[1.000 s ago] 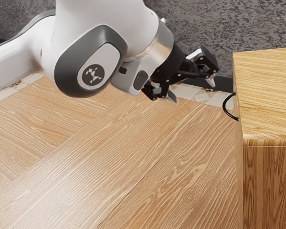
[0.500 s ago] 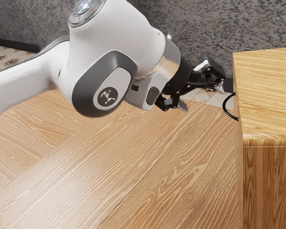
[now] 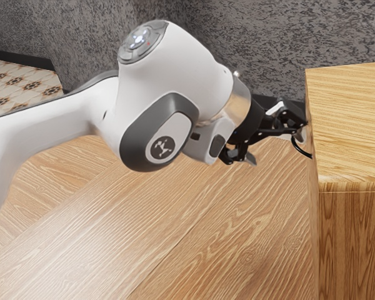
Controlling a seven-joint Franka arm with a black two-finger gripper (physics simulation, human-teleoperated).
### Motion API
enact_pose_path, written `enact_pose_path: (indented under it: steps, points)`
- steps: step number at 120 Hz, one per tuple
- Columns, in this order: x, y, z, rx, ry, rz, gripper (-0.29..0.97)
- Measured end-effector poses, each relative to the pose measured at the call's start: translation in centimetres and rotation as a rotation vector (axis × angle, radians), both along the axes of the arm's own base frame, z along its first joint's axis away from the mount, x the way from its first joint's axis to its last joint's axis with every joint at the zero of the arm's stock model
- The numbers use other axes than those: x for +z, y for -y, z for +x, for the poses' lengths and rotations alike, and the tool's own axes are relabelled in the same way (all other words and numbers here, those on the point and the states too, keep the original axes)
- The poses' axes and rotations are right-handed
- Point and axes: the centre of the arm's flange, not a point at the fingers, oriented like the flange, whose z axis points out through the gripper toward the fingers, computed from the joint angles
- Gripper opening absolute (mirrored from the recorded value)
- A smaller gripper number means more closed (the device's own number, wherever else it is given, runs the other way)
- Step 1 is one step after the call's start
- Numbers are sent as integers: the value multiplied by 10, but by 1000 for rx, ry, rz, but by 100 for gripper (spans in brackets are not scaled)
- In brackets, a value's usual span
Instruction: Pull the drawer handle with one arm to open the drawer
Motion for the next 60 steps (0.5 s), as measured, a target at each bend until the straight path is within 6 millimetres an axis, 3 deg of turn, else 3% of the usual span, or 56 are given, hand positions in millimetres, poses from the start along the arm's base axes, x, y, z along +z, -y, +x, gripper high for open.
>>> enact_pose_path:
  steps: [36,51,60]
  points:
    - [-3,-6,-6,17,-7,6,64]
    - [1,-18,-18,39,0,18,57]
    - [2,-31,-26,64,1,28,61]
